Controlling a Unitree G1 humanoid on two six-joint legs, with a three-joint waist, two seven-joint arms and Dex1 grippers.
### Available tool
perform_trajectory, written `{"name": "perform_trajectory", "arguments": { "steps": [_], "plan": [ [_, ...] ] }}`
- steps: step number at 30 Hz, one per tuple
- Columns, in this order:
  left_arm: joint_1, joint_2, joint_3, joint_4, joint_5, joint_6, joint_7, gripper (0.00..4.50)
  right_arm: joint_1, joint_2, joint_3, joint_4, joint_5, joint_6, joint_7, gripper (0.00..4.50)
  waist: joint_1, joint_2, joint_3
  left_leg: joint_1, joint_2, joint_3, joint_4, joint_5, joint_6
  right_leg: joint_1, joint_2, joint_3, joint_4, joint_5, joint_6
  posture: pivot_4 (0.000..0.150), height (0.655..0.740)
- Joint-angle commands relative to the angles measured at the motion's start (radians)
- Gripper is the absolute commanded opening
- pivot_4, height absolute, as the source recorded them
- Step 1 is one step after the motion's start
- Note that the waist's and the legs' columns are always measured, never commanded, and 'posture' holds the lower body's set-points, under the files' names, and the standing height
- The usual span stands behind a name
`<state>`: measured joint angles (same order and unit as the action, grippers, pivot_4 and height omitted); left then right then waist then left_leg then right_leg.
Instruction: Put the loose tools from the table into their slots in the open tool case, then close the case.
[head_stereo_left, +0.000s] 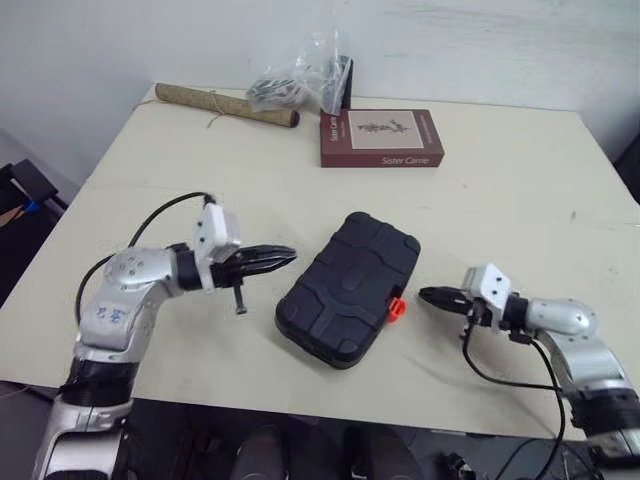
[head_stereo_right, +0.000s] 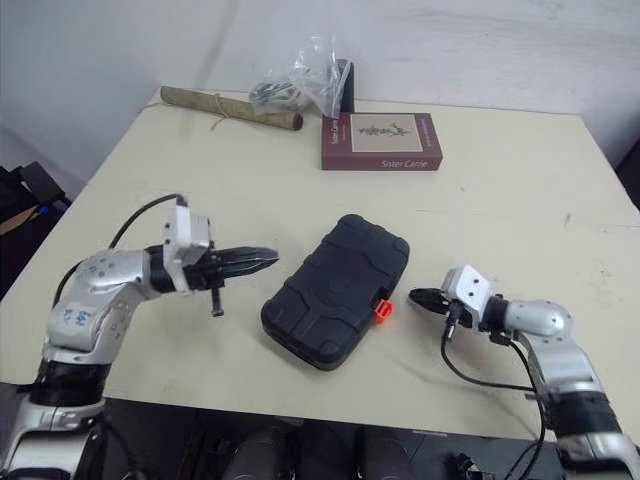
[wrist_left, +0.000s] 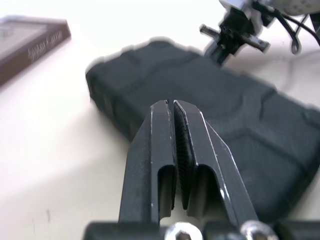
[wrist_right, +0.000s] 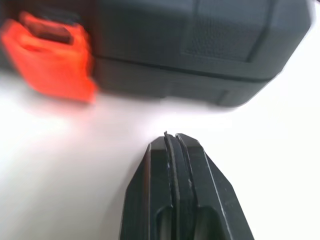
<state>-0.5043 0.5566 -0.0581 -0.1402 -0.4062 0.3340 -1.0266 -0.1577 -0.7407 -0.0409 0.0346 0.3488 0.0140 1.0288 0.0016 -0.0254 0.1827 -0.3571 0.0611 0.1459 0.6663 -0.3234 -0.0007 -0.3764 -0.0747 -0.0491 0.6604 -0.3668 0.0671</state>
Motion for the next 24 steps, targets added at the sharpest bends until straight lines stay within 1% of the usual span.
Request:
{"name": "perform_trajectory", "arguments": {
  "steps": [1, 3, 4, 7, 10, 13, 19, 24],
  "plan": [
    [-0.042, -0.044, -0.118, 0.056, 0.098, -0.056, 0.002, 0.13, 0.061, -0.018, -0.058, -0.256, 0.123, 0.154, -0.042, 0.00, -0.012, 0.000, 0.000, 0.000, 0.001, 0.001, 0.000, 0.000, 0.000, 0.000, 0.001, 0.001, 0.000, 0.000, 0.000, 0.150, 0.7400],
    [-0.082, -0.085, -0.197, 0.132, 0.190, -0.117, 0.023, 0.13, 0.100, -0.020, -0.040, -0.362, 0.141, 0.219, -0.056, 0.00, -0.015, 0.000, 0.000, 0.001, 0.002, 0.000, -0.001, 0.001, -0.001, 0.000, 0.003, 0.001, 0.000, 0.000, 0.000, 0.150, 0.7400],
    [-0.097, -0.105, -0.225, 0.162, 0.216, -0.131, 0.026, 0.13, 0.110, -0.014, -0.030, -0.394, 0.137, 0.243, -0.072, 0.00, -0.015, 0.000, 0.000, 0.001, 0.002, 0.000, -0.002, 0.001, -0.002, 0.000, 0.004, 0.001, 0.000, 0.000, 0.000, 0.150, 0.7400],
    [-0.131, -0.155, -0.279, 0.239, 0.280, -0.154, 0.047, 0.13, 0.113, 0.026, 0.001, -0.439, 0.099, 0.286, -0.146, 0.00, -0.011, 0.000, 0.000, 0.001, 0.003, 0.000, -0.002, 0.001, -0.003, -0.001, 0.005, 0.001, 0.000, 0.000, 0.000, 0.150, 0.7400],
    [-0.141, -0.178, -0.293, 0.299, 0.325, -0.191, 0.076, 0.13, 0.103, 0.042, 0.047, -0.460, 0.047, 0.318, -0.191, 0.00, -0.004, 0.000, 0.000, 0.002, 0.002, 0.000, -0.001, 0.001, -0.002, 0.000, 0.004, 0.002, 0.000, 0.000, 0.000, 0.150, 0.7400],
    [-0.126, -0.175, -0.297, 0.319, 0.341, -0.195, 0.069, 0.13, 0.103, 0.046, 0.069, -0.464, 0.023, 0.346, -0.213, 0.00, -0.003, 0.000, 0.000, 0.002, 0.002, 0.000, -0.001, 0.001, -0.002, 0.000, 0.003, 0.002, 0.000, 0.000, 0.000, 0.150, 0.7400],
    [-0.104, -0.160, -0.302, 0.316, 0.342, -0.194, 0.059, 0.13, 0.160, -0.004, 0.072, -0.448, -0.026, 0.356, -0.197, 0.00, -0.003, 0.002, -0.004, 0.003, 0.002, 0.000, -0.001, 0.001, -0.002, 0.001, 0.003, 0.001, 0.000, 0.000, 0.000, 0.150, 0.7400],
    [-0.087, -0.153, -0.302, 0.300, 0.341, -0.187, 0.056, 0.13, 0.220, -0.006, 0.043, -0.446, 0.027, 0.390, -0.174, 0.00, -0.006, 0.003, -0.010, 0.003, 0.002, 0.000, -0.002, 0.001, -0.002, 0.002, 0.003, 0.002, -0.001, 0.000, 0.000, 0.150, 0.7400]
  ]
}}
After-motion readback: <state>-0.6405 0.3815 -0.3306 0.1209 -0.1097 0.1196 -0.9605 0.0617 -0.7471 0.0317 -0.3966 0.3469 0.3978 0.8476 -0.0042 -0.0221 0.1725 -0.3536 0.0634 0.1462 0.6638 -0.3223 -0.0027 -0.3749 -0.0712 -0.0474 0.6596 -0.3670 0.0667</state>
